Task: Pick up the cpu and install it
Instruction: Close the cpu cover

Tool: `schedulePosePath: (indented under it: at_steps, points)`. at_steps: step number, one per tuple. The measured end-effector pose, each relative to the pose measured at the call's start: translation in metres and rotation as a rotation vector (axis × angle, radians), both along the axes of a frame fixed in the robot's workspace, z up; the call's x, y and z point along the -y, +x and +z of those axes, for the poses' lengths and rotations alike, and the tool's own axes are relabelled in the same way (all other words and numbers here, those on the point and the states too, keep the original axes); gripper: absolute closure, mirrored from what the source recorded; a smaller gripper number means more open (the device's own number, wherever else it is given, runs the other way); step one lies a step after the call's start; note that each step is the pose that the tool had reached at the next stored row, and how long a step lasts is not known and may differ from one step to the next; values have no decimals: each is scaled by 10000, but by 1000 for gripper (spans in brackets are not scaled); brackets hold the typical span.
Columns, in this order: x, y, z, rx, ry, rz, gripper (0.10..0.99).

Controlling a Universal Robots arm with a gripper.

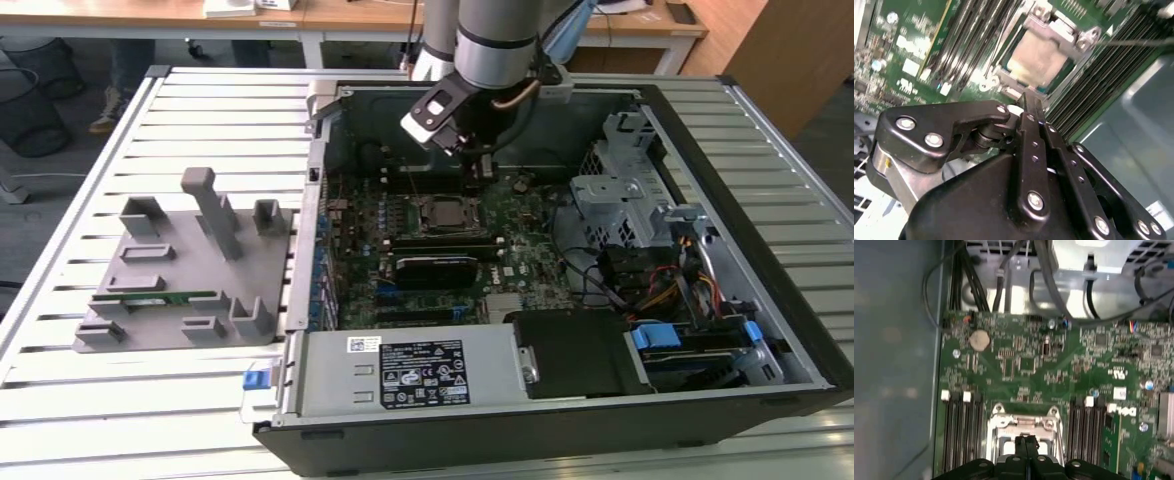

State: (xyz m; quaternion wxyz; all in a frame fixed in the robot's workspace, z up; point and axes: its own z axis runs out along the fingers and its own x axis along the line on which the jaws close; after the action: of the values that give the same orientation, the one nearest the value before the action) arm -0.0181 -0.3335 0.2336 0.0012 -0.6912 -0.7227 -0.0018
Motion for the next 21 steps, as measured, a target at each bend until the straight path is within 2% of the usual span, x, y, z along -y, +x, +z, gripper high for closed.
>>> schedulePosePath:
  at_steps: [4, 9, 16, 21]
  points:
    - [0, -134, -18, -1, -1, -1, 980]
    - [0, -262, -28, 0, 0, 0, 980]
    - [26, -369, -53, 1, 2, 0, 980]
    - [27, -392, -76, 0, 0, 2, 980]
